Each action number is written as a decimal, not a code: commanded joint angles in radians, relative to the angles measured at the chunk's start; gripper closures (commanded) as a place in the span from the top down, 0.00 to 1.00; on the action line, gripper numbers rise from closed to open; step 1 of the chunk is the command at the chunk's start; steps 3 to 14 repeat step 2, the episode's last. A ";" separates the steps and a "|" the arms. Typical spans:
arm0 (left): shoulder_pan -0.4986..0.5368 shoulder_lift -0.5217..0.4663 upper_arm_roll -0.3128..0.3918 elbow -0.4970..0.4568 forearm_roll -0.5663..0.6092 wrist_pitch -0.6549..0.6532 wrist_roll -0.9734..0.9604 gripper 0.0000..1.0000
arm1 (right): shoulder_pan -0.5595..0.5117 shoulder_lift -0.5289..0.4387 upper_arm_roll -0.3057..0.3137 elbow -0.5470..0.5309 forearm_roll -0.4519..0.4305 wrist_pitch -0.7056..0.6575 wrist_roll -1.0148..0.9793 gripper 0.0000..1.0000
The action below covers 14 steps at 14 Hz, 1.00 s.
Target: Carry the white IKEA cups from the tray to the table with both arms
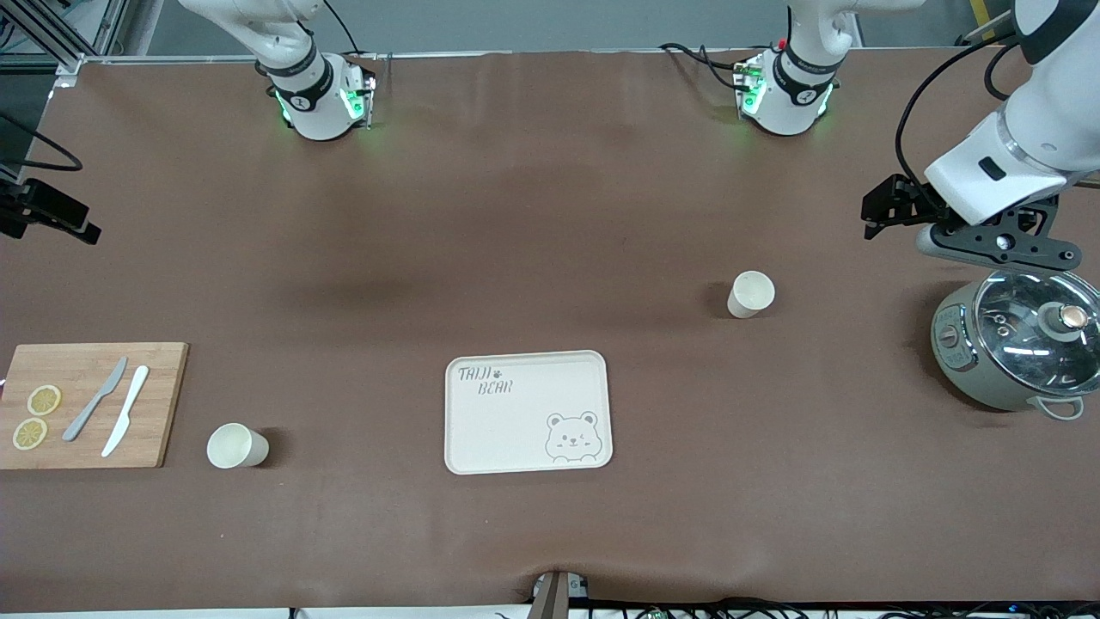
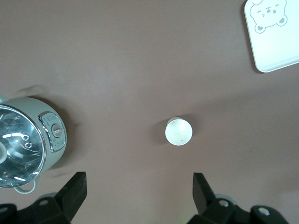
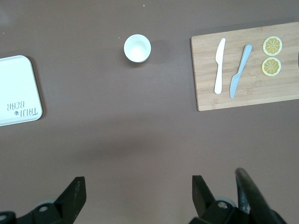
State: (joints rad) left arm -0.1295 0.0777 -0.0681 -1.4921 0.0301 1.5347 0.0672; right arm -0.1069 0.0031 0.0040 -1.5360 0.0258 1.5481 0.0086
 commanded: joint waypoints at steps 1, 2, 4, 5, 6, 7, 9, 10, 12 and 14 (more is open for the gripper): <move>-0.001 0.005 -0.004 0.013 0.005 0.002 0.002 1.00 | 0.009 -0.029 0.001 -0.029 -0.017 0.010 0.013 1.00; -0.001 0.005 -0.004 0.013 0.007 0.002 0.000 1.00 | 0.010 -0.029 0.001 -0.029 -0.017 0.010 0.013 1.00; -0.001 0.005 -0.004 0.013 0.007 0.002 0.000 1.00 | 0.010 -0.029 0.001 -0.029 -0.017 0.010 0.013 1.00; -0.001 0.005 -0.004 0.013 0.007 0.002 0.000 1.00 | 0.010 -0.029 0.001 -0.029 -0.017 0.010 0.013 1.00; -0.001 0.005 -0.004 0.013 0.007 0.002 0.000 1.00 | 0.010 -0.029 0.001 -0.029 -0.017 0.010 0.013 1.00; -0.001 0.005 -0.004 0.013 0.007 0.002 0.000 1.00 | 0.010 -0.029 0.001 -0.029 -0.017 0.010 0.013 1.00; -0.001 0.005 -0.004 0.013 0.007 0.002 0.000 1.00 | 0.010 -0.029 0.001 -0.029 -0.017 0.010 0.013 1.00; -0.001 0.005 -0.004 0.013 0.007 0.002 0.000 1.00 | 0.010 -0.029 0.001 -0.029 -0.017 0.010 0.013 1.00; -0.001 0.005 -0.004 0.013 0.007 0.002 0.000 1.00 | 0.010 -0.029 0.001 -0.029 -0.017 0.010 0.013 1.00; -0.001 0.005 -0.004 0.013 0.007 0.002 0.000 1.00 | 0.010 -0.029 0.001 -0.029 -0.017 0.010 0.013 1.00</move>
